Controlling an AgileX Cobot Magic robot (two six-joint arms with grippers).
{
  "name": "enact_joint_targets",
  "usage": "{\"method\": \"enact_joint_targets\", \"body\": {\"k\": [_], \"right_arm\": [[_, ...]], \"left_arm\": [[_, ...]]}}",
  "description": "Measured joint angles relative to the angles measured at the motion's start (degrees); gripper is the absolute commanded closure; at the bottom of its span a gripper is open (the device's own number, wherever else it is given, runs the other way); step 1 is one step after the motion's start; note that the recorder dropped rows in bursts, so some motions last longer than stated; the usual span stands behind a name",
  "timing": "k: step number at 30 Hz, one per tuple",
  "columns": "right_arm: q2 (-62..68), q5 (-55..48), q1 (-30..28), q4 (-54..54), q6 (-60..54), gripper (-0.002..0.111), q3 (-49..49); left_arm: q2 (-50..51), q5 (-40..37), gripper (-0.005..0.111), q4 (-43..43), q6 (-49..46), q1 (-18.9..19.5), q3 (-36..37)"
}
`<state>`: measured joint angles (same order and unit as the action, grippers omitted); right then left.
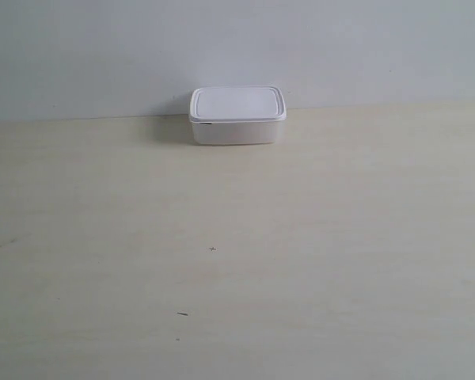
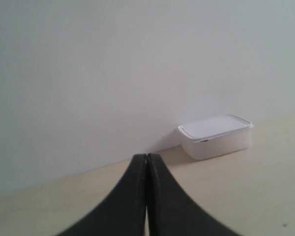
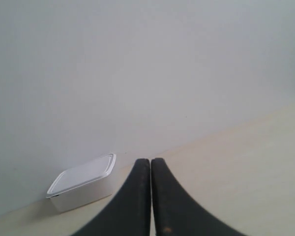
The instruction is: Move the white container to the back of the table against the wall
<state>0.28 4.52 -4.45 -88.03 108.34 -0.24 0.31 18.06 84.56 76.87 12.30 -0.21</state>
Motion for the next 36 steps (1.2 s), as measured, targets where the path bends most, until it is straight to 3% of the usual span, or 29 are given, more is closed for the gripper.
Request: {"method": "enact_joint_targets", "body": {"k": [8, 15, 22, 26, 32, 36], "right_arm": [[0.0, -0.1, 0.0, 12.2, 0.0, 0.108, 0.0], [0.0, -0.2, 0.0, 22.5, 0.0, 0.108, 0.0], [0.0, -0.3, 0.0, 25.3, 0.0, 0.108, 0.0], [0.0, -0.3, 0.0, 28.0, 0.0, 0.108, 0.0], [0.0, -0.5, 0.0, 38.9, 0.0, 0.108, 0.0], [0.0, -1.2, 0.0, 42.1, -2.5, 0.108, 0.0]], "left_arm": [[0.0, -4.9, 0.107, -14.8, 0.0, 0.0, 0.0], [0.0, -10.4, 0.107, -38.0, -0.1, 0.0, 0.0], [0.0, -15.6, 0.107, -51.8, -8.7, 0.0, 0.0], [0.0, -19.5, 0.107, -58.7, -23.3, 0.0, 0.0], [0.0, -26.7, 0.107, -64.7, -59.4, 0.0, 0.0], [0.0, -29.5, 0.107, -68.2, -74.5, 0.0, 0.0]]}}
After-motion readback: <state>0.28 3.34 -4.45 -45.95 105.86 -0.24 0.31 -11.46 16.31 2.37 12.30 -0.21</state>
